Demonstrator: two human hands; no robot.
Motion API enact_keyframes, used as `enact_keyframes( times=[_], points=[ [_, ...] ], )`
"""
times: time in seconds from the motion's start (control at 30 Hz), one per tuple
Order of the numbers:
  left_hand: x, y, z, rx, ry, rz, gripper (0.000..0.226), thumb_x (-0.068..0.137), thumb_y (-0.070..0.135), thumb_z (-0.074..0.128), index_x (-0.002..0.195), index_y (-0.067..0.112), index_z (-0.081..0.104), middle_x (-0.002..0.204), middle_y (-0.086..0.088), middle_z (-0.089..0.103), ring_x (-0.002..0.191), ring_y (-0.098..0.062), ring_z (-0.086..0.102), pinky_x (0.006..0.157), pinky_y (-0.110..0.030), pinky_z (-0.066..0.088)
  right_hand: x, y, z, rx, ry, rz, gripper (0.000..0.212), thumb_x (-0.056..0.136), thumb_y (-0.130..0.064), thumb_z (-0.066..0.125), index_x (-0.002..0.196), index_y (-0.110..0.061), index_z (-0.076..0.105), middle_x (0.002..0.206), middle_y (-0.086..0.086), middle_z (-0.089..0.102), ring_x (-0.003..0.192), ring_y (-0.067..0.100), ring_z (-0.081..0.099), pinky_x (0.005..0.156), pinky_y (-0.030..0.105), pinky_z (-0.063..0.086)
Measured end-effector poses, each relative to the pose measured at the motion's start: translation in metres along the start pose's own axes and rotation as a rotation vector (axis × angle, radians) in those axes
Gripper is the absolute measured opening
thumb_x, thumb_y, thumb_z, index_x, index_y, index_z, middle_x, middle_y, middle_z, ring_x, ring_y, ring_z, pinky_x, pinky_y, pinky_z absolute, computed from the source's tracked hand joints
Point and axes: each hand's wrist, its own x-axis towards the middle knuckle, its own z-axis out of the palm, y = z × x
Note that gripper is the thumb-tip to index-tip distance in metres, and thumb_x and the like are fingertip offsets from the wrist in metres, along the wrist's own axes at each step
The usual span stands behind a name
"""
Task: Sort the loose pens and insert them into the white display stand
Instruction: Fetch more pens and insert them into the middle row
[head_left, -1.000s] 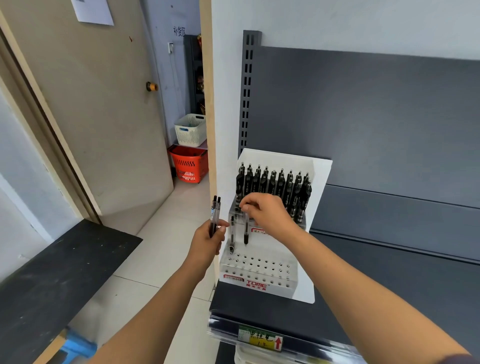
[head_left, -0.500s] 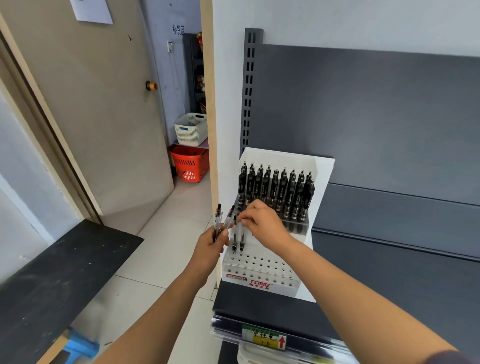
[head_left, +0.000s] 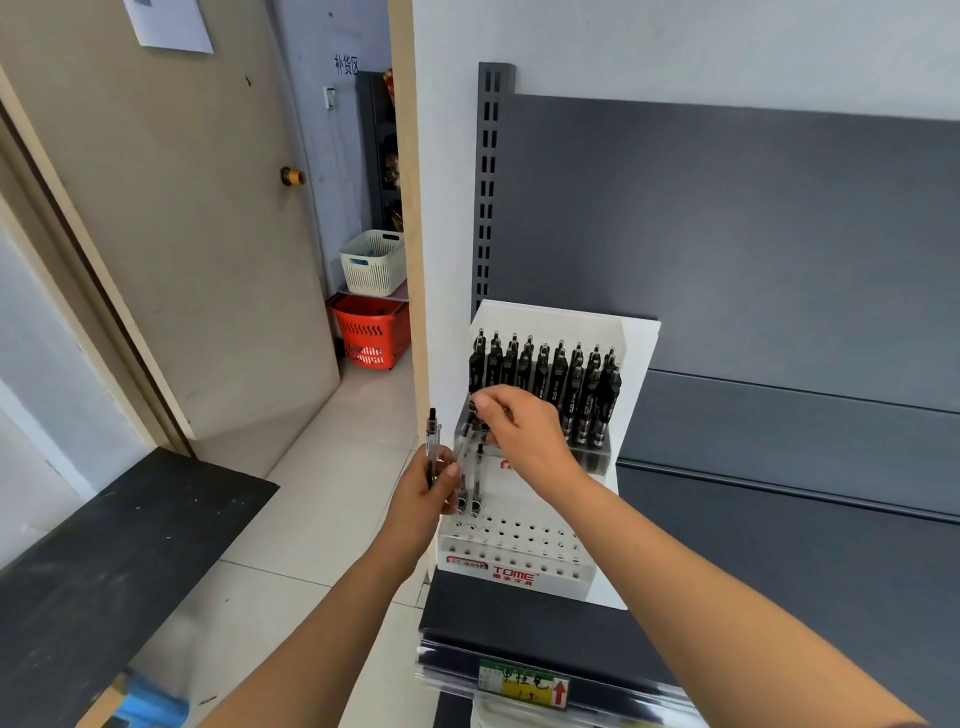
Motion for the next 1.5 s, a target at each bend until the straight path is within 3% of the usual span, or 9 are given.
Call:
enact_keyframes(
  times=[0.13, 0.3, 0.43, 0.63, 0.93, 1.1, 1.23, 1.33, 1.5],
  points=[
    [-0.001, 0.011, 0.015, -0.007, -0.037, 0.048, 0.005, 0.097, 0.014, 0.045, 0.096, 0.014, 0.050, 0.066, -0.002, 0.051, 0.053, -0.010, 0.051, 0.050, -0.014, 0.044, -0.003, -0.009, -0.005, 0.197, -0.030, 0.084, 0.006, 0.091, -0.017, 0.062, 0.089, -0.015, 0.067, 0.066, -0.008, 0.060, 0.048, -0.003, 0.051, 0.049, 0.017, 0.045],
    [-0.001, 0.019, 0.023, 0.010, -0.052, 0.091, 0.008, 0.096, 0.014, 0.048, 0.095, 0.013, 0.056, 0.073, -0.002, 0.057, 0.061, -0.006, 0.056, 0.061, -0.017, 0.048, -0.006, -0.005, -0.018, 0.370, 0.005, 0.184, 0.011, 0.088, -0.013, 0.065, 0.078, -0.015, 0.063, 0.067, 0.005, 0.062, 0.059, 0.019, 0.059, 0.057, 0.031, 0.055],
    [-0.001, 0.017, 0.019, 0.066, 0.020, 0.141, 0.012, 0.095, 0.014, 0.050, 0.095, 0.015, 0.062, 0.085, -0.008, 0.064, 0.079, -0.018, 0.058, 0.076, -0.035, 0.049, -0.008, 0.004, -0.030, 0.179, 0.089, 0.090, 0.017, 0.088, -0.018, 0.066, 0.072, -0.022, 0.062, 0.060, -0.005, 0.061, 0.053, 0.007, 0.059, 0.052, 0.020, 0.053],
    [0.000, 0.011, 0.017, 0.134, 0.032, 0.139, 0.015, 0.097, 0.016, 0.046, 0.095, 0.013, 0.061, 0.068, 0.000, 0.055, 0.055, -0.006, 0.049, 0.055, -0.017, 0.041, -0.011, 0.016, -0.023, 0.020, 0.104, 0.081, 0.010, 0.090, -0.023, 0.063, 0.082, -0.016, 0.063, 0.068, 0.000, 0.065, 0.069, 0.019, 0.066, 0.072, 0.041, 0.057],
    [-0.004, 0.002, 0.008, 0.161, -0.006, 0.080, 0.005, 0.094, 0.028, 0.050, 0.098, 0.027, 0.048, 0.082, -0.003, 0.053, 0.074, -0.013, 0.051, 0.065, -0.026, 0.043, -0.010, 0.032, -0.001, -0.288, -0.057, 0.027, 0.021, 0.093, -0.030, 0.057, 0.093, -0.014, 0.071, 0.089, 0.000, 0.065, 0.083, 0.018, 0.062, 0.074, 0.036, 0.052],
    [-0.004, -0.002, 0.004, 0.086, -0.016, 0.119, 0.012, 0.099, 0.028, 0.035, 0.097, 0.023, 0.045, 0.077, -0.001, 0.045, 0.054, -0.001, 0.039, 0.051, -0.013, 0.037, -0.008, 0.032, 0.006, -0.660, -0.017, -0.110, 0.027, 0.096, -0.038, 0.049, 0.092, -0.022, 0.071, 0.096, -0.005, 0.058, 0.088, 0.018, 0.058, 0.058, 0.025, 0.038],
    [-0.001, -0.006, 0.004, 0.148, -0.003, 0.106, 0.014, 0.100, 0.025, 0.036, 0.091, 0.026, 0.047, 0.067, 0.000, 0.047, 0.054, -0.008, 0.042, 0.050, -0.015, 0.041, -0.007, 0.033, 0.011, -0.690, 0.039, -0.130, 0.025, 0.096, -0.039, 0.048, 0.095, -0.022, 0.067, 0.097, -0.005, 0.060, 0.092, 0.017, 0.057, 0.059, 0.024, 0.036],
    [0.001, -0.007, 0.004, 0.126, 0.016, 0.104, 0.014, 0.098, 0.017, 0.041, 0.089, 0.025, 0.050, 0.079, -0.002, 0.053, 0.063, -0.006, 0.050, 0.056, -0.017, 0.051, -0.009, 0.038, 0.012, -0.681, 0.075, -0.129, 0.023, 0.095, -0.042, 0.050, 0.096, -0.023, 0.063, 0.097, -0.007, 0.060, 0.092, 0.015, 0.056, 0.060, 0.025, 0.036],
    [0.002, -0.005, 0.008, 0.138, 0.022, 0.125, 0.014, 0.094, 0.012, 0.051, 0.085, 0.023, 0.055, 0.079, 0.003, 0.058, 0.064, 0.000, 0.054, 0.066, -0.022, 0.053, -0.009, 0.041, 0.008, -0.692, -0.013, -0.139, 0.030, 0.098, -0.040, 0.044, 0.102, -0.025, 0.070, 0.100, -0.007, 0.061, 0.097, 0.016, 0.056, 0.063, 0.025, 0.038]
  ],
)
